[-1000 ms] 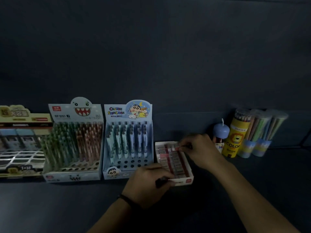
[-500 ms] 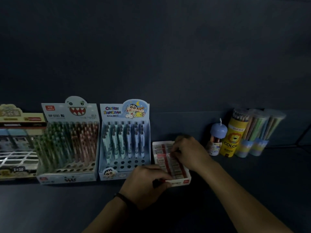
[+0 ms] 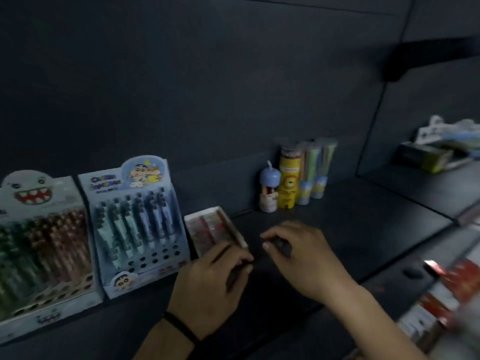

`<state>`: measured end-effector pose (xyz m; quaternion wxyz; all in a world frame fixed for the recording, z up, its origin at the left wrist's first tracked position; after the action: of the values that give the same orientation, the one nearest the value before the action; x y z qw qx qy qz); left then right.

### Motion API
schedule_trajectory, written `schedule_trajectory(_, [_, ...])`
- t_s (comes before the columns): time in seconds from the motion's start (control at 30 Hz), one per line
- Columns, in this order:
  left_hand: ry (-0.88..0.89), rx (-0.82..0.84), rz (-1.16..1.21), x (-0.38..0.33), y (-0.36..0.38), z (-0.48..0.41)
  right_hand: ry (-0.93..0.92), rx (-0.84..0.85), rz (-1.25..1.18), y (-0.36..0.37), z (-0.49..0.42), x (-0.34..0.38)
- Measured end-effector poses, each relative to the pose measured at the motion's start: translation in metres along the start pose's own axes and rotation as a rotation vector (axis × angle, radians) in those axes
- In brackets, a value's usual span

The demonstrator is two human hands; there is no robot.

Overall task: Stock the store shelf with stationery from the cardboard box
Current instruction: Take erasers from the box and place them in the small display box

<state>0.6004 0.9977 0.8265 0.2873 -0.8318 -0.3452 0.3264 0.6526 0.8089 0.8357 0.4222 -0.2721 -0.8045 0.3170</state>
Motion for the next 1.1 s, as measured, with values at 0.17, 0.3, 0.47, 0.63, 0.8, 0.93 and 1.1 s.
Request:
schedule_trajectory(0.17, [0.235, 0.362, 0.061, -0.104, 0.043, 0.002, 0.258, -0.114, 0.04, -0.073, 0.116, -0.04])
schedule_trajectory(0.3, [0.423, 0.588, 0.047, -0.205, 0.114, 0.025, 0.493, -0.105, 0.14, -0.124, 0.233, -0.089])
schedule_trajectory(0.47, [0.612, 0.85, 0.081, -0.344, 0.218, 0.087, 0.829, -0.09, 0.192, -0.181, 0.417, -0.157])
schedule_trajectory(0.63, [0.706, 1.146, 0.041, -0.467, 0.323, 0.172, 1.168, -0.098, 0.13, -0.235, 0.615, -0.203])
schedule_trajectory(0.8, [0.781, 1.366, -0.035, -0.56, 0.419, 0.252, 1.458, -0.058, 0.039, -0.246, 0.798, -0.251])
schedule_trajectory(0.93, [0.763, 1.522, -0.024, -0.61, 0.5, 0.304, 1.642, -0.103, -0.035, -0.244, 0.905, -0.305])
schedule_trajectory(1.1, [0.725, 1.655, 0.007, -0.661, 0.623, 0.357, 1.815, -0.124, -0.124, -0.218, 0.995, -0.397])
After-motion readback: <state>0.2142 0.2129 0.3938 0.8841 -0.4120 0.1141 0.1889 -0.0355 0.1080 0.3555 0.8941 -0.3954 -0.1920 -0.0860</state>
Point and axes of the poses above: each hand's wrist, its own z-axis away from the middle knuckle, its own y-axis out of the palm, x = y × z, the point moved 5 cm from there along -z, towards the middle knuckle, and after that the axes turned 3 degrees about -x, right-handed, at the moved point
